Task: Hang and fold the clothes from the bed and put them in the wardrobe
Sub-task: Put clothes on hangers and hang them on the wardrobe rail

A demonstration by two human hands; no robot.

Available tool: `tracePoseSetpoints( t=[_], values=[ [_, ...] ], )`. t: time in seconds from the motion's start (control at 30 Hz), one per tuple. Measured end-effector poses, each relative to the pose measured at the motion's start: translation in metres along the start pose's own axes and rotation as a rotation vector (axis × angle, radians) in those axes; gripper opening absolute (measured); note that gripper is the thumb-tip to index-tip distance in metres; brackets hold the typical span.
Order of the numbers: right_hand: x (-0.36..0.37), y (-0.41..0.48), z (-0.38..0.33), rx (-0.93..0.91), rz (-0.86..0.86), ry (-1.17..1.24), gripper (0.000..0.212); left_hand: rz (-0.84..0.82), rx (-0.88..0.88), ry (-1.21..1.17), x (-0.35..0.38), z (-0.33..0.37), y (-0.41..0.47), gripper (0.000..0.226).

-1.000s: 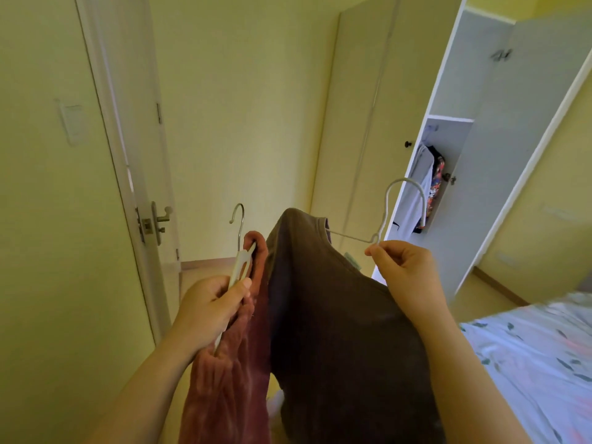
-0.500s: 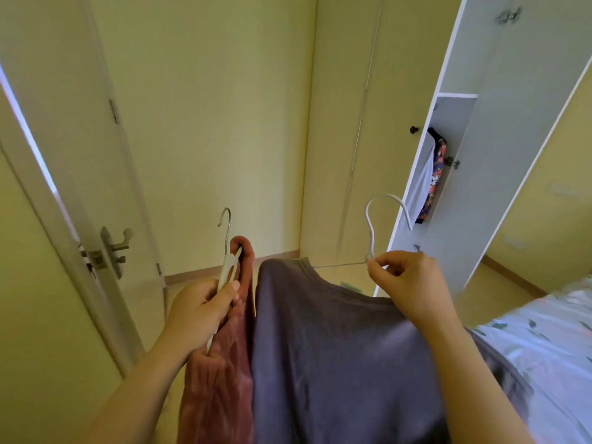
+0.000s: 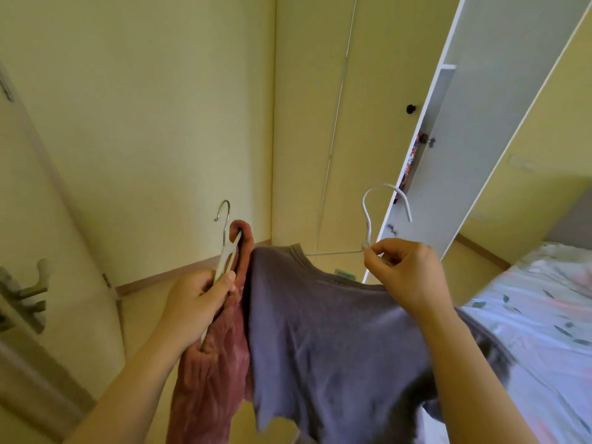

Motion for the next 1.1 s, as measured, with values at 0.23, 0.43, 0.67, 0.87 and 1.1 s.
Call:
tracePoseSetpoints(
  t=[0.23,0.43,0.67,0.87,1.1],
  values=[
    [0.033,0.035,-0.016,-0.013,0.091,-0.174,0.019,-0.145,0.036,-0.089,0.037,-0.004,0.083,0.038],
    [0.038,0.055,0.006,0.144,0.214,-0.187,0.011,-0.271,0.09,-0.138,0.094,0.005,0.135,0.033],
    [0.025,0.103,0.049,0.193,0.387,-0.198,0.022,-0.363,0.185,-0.178,0.175,0.045,0.18,0.034],
    [0.009,0.127,0.081,0.238,0.451,-0.169,0.029,-0.429,0.28,-0.227,0.229,0.077,0.205,0.034],
    [-0.005,0.155,0.127,0.355,0.513,-0.301,0.027,-0.641,0.27,-0.345,0.323,0.102,0.223,0.037]
  ],
)
Point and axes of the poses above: each hand's wrist, its own y-axis towards the middle knuckle, its own x-axis out of the palm, z = x × y, the point moved 8 cm from there along y, towards the middle knuckle, and after that the axes turned 13 degrees about z, right-handed, at the moved point
